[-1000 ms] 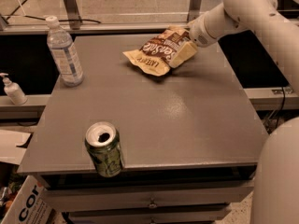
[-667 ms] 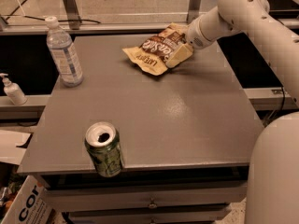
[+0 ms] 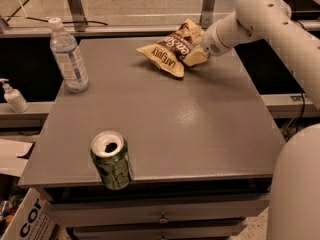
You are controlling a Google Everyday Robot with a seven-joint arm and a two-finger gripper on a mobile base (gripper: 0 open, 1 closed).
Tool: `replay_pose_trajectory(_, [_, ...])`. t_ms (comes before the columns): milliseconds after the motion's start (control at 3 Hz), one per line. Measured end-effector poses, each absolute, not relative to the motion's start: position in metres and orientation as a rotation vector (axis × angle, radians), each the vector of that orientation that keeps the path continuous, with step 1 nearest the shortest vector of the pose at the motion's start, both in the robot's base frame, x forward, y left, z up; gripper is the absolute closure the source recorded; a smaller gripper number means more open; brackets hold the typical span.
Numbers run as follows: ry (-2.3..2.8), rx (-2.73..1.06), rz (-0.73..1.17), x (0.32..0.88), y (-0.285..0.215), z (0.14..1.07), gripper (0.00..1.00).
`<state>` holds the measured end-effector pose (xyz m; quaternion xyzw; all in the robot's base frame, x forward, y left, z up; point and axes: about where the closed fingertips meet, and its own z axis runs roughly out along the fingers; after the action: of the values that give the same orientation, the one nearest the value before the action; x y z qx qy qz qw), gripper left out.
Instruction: Move brown chip bag near green can
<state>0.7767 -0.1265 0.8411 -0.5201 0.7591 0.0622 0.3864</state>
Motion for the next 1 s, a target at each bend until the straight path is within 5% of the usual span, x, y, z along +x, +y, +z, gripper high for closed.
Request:
replay_pose_trajectory(333, [1.920, -1.278, 0.136, 0.769, -0.143, 0.858, 0.88])
replay_pose_trajectory(667, [1.878, -1.232, 0.119, 0.755, -0.158, 0.893, 1.00])
replay_pose_trajectory(1000, [1.835, -1.226, 0.115, 0.722, -0.172, 0.919, 1.00])
